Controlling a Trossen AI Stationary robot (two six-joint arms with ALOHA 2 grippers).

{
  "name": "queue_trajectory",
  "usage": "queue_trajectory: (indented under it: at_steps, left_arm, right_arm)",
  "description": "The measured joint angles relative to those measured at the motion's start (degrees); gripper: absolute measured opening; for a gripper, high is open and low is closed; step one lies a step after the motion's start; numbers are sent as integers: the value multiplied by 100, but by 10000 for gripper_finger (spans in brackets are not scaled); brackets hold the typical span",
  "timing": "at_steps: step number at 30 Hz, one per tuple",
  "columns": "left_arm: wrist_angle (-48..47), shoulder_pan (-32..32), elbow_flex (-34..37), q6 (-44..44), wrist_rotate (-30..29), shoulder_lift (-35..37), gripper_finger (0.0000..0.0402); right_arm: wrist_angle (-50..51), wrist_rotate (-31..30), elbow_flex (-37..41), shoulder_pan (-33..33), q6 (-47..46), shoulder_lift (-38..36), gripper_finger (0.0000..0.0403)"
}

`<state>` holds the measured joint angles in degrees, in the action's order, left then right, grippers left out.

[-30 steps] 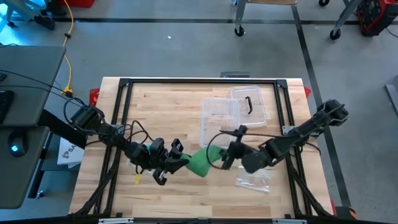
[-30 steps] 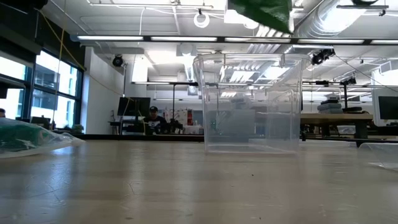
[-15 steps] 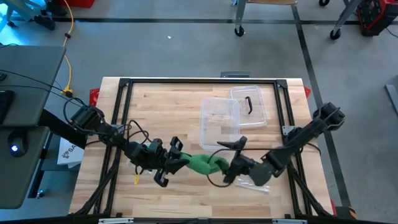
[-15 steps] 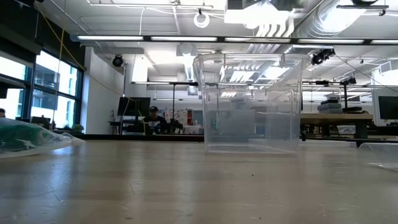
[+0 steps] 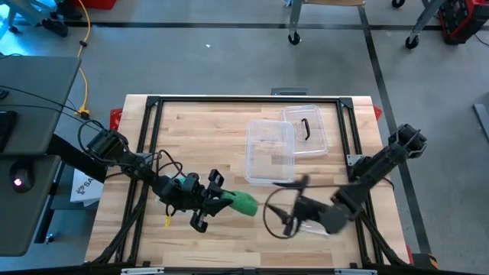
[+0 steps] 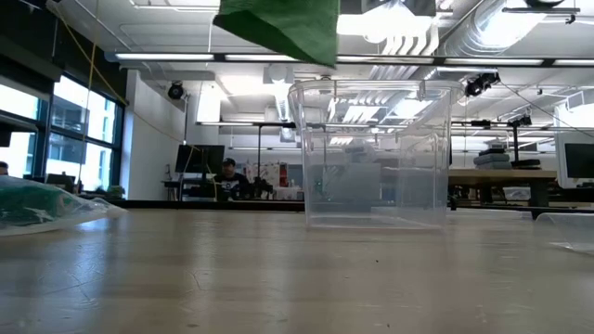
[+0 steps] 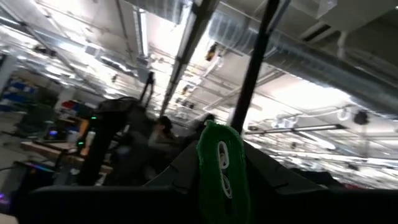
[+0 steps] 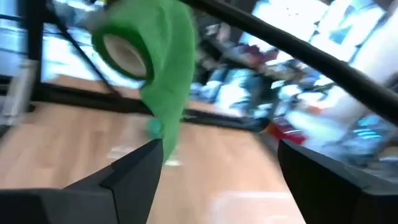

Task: Roll bandage
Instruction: Roll the green bandage

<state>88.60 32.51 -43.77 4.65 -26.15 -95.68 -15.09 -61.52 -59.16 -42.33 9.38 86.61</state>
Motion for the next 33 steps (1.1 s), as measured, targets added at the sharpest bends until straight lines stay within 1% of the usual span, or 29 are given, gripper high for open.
queue_trajectory:
  at_steps: [1,2,3,5,7,8,9,11,13,15,18,23,27,33]
  left_arm:
    - [-2,1,0,-32,-91,0,70]
    - [-2,0,0,-51,-167,0,70]
    - [0,-6,0,-84,-219,0,70]
    - [21,-30,2,-107,-271,0,70]
    - [93,-37,2,-140,-279,0,70]
    - [121,-49,2,-157,-284,0,70]
    - [132,-63,2,-178,-284,0,70]
    - [130,-63,-9,-182,-297,-4,70]
    - [129,-63,-83,-190,-306,-4,70]
    - [129,-66,-134,-221,-316,-4,70]
    - [130,-65,-200,-298,-323,-4,70]
    - [130,-142,-227,-286,-357,-4,70]
    - [131,-174,-227,-231,-359,-4,70]
    - [136,-176,-245,-177,-403,-4,70]
  right_arm:
    - [-114,-287,0,-141,216,-3,309]
    - [-247,-352,0,-266,388,-4,309]
    - [-392,-254,0,-373,478,-4,309]
    - [-625,384,-2,-502,399,-4,309]
    - [-630,1170,-2,-482,-24,-4,309]
    - [-612,1434,-2,-435,-190,4,309]
    - [-635,1530,-2,-378,-277,34,309]
    - [-869,1385,-2,-293,-92,167,309]
    - [-1326,1163,-2,-188,358,367,309]
    - [-1886,1307,-2,-61,784,536,309]
    - [-2435,1514,-2,76,1070,740,309]
    - [-3070,1262,-2,77,1699,888,309]
    - [-3205,1046,-2,95,1981,909,309]
    - [-3369,1179,-2,228,2147,909,309]
